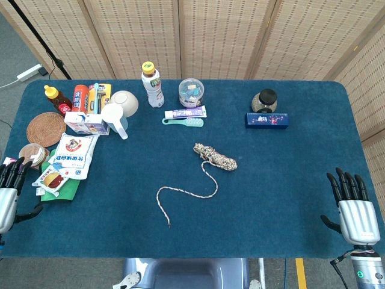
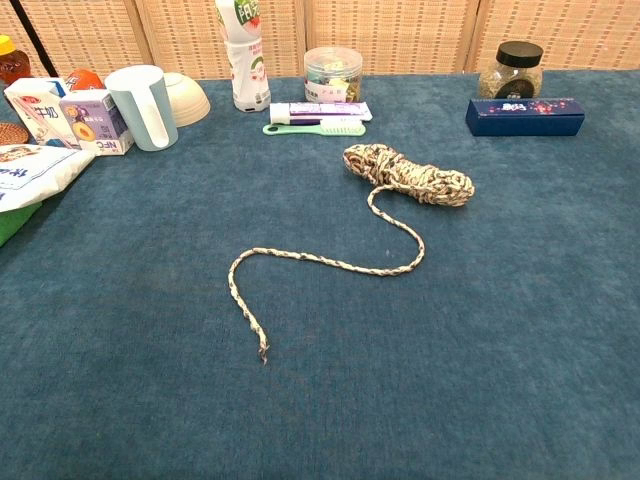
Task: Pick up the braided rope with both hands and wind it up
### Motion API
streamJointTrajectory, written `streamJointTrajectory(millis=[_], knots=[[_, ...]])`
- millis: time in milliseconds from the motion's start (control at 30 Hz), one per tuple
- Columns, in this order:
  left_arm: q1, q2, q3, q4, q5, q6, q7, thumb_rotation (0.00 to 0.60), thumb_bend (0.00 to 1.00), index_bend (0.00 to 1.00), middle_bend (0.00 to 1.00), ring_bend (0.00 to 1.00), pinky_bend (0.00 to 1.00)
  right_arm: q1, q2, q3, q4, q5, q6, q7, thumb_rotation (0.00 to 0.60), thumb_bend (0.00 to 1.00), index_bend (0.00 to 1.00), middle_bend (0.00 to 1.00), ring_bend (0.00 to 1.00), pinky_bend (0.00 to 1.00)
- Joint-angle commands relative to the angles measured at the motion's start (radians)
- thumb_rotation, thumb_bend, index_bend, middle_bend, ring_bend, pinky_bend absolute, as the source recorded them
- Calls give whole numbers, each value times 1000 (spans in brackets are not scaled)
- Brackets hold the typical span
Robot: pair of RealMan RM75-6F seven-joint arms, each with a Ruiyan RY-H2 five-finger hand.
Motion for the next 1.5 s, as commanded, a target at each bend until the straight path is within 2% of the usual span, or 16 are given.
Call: streamJointTrajectory(millis=[33,200,300,400,533,733,1000,1300,1500], knots=[[-7,-3,7,0,6,-15,-6,600,0,0,0,0,0,0,2,-1,-3,0,-2,5,600,0,0,0,0,0],[-30,-16,14,4,34,-45,-16,600,0,0,0,0,0,1,7,-1,-13,-7,1,11,600,0,0,0,0,0],[-80,-38,7,-5,50,-108,-13,600,0,0,0,0,0,1,13,-4,-20,-18,4,20,600,0,0,0,0,0],[-209,-125,-32,-2,22,-283,13,600,0,0,0,0,0,3,20,-4,-15,-3,-12,39,600,0,0,0,0,0],[-272,-208,-54,20,-24,-356,51,600,0,0,0,0,0,6,25,-4,-15,-8,-17,54,600,0,0,0,0,0],[-352,-391,-92,84,-105,-404,158,600,0,0,0,0,0,12,31,-3,-18,-4,-28,73,600,0,0,0,0,0],[-430,-558,-132,153,-203,-419,265,600,0,0,0,0,0,16,36,0,-12,10,-41,88,600,0,0,0,0,0],[-495,-658,-156,209,-303,-443,361,600,0,0,0,0,0,18,42,1,-10,16,-47,103,600,0,0,0,0,0],[-524,-697,-167,249,-343,-457,379,600,0,0,0,0,0,19,45,1,-10,19,-52,109,600,0,0,0,0,0]])
